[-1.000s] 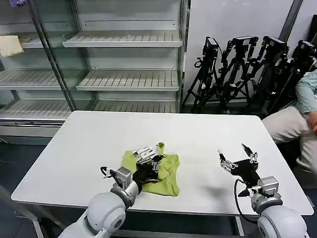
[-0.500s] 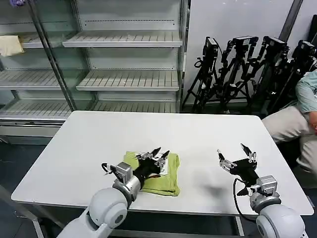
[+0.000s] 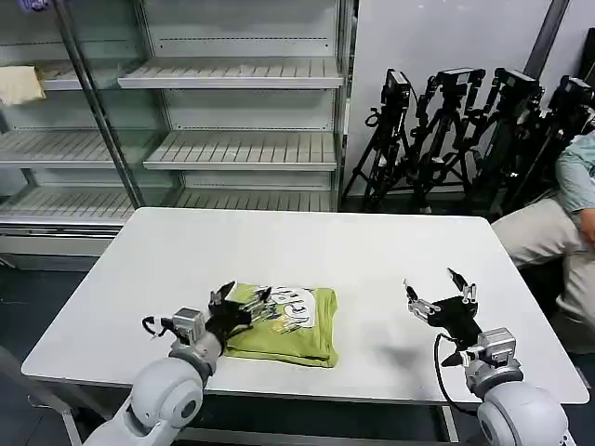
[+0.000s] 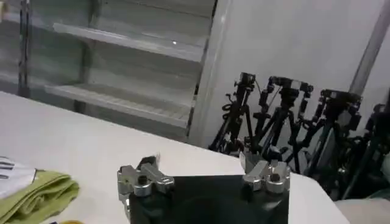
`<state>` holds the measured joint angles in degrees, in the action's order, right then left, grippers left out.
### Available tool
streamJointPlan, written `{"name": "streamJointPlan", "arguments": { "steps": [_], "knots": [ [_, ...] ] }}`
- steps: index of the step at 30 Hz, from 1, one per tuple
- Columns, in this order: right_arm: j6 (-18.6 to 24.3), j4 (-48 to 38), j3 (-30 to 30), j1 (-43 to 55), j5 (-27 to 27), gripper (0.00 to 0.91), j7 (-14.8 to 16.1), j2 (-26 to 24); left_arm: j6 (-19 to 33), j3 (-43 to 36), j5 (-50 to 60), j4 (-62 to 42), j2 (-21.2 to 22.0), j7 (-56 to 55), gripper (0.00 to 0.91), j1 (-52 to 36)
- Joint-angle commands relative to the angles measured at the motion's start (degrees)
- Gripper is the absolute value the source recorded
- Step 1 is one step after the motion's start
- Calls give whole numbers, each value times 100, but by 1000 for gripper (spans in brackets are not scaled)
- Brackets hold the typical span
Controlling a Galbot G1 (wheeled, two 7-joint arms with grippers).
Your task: Fold and organize the clothes.
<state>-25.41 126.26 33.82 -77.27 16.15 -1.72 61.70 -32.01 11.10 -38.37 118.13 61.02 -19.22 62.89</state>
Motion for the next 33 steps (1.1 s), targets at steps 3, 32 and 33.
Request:
{"name": "streamJointPlan", "arguments": {
  "steps": [3, 32, 33],
  "knots": [
    [38, 18, 21, -49, 6, 907, 2, 10, -114, 428, -280, -307, 75, -443, 907, 567],
    [24, 69, 60, -109, -16, 907, -6, 35, -42, 109, -144, -241, 292, 103, 10, 530],
    [24, 73, 62, -107, -15, 907, -5, 31, -23, 138, -108, -237, 271, 126, 10, 513]
  ]
}}
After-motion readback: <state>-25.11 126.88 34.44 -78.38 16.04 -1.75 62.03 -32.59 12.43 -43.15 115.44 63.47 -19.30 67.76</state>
